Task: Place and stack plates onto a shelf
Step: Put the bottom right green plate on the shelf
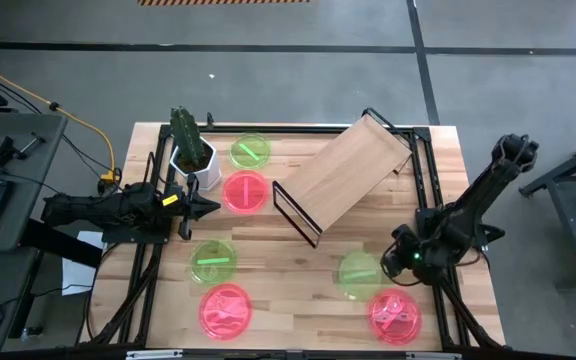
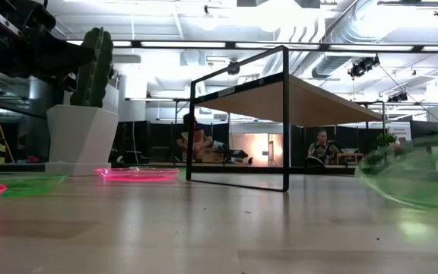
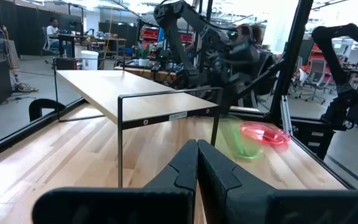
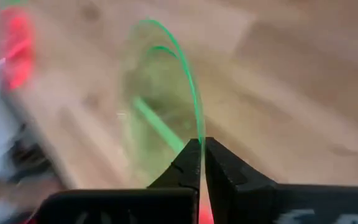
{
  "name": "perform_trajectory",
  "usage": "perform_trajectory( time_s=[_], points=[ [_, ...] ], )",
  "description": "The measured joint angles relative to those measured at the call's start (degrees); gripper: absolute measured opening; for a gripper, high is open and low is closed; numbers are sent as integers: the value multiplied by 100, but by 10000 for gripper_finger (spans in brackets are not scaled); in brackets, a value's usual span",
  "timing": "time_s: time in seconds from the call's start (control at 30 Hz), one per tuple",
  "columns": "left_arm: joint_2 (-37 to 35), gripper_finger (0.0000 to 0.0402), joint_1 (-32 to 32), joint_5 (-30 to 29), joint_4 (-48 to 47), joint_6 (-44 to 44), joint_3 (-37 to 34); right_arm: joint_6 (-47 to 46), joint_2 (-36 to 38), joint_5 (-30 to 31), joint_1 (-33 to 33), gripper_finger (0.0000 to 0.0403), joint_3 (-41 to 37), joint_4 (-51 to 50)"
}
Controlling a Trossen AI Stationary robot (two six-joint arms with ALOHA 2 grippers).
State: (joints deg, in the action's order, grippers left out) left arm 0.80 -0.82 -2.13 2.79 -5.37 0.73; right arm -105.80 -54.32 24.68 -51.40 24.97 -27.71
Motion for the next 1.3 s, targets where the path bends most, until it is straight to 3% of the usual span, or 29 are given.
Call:
perform_trajectory(
  time_s=[0.3, 0.73, 0.93, 1.1, 1.3],
  points=[
    [-1, 1, 0, 0, -4, 0, 0, 423, 188, -58, 0, 0, 7, 247],
    [-2, 1, 0, 0, -2, 0, 0, 1539, 232, 254, 134, 0, 7, 1460],
    [0, 1, -2, 0, -2, 0, 0, 3016, 621, 226, 759, 0, 7, 2460],
    [-2, 1, -1, 0, 0, 0, 0, 4027, 1183, 264, 1528, 0, 150, 2451],
    [-2, 1, 0, 0, 0, 0, 0, 5412, 1628, 1373, 2697, 0, 763, 2056]
  ],
)
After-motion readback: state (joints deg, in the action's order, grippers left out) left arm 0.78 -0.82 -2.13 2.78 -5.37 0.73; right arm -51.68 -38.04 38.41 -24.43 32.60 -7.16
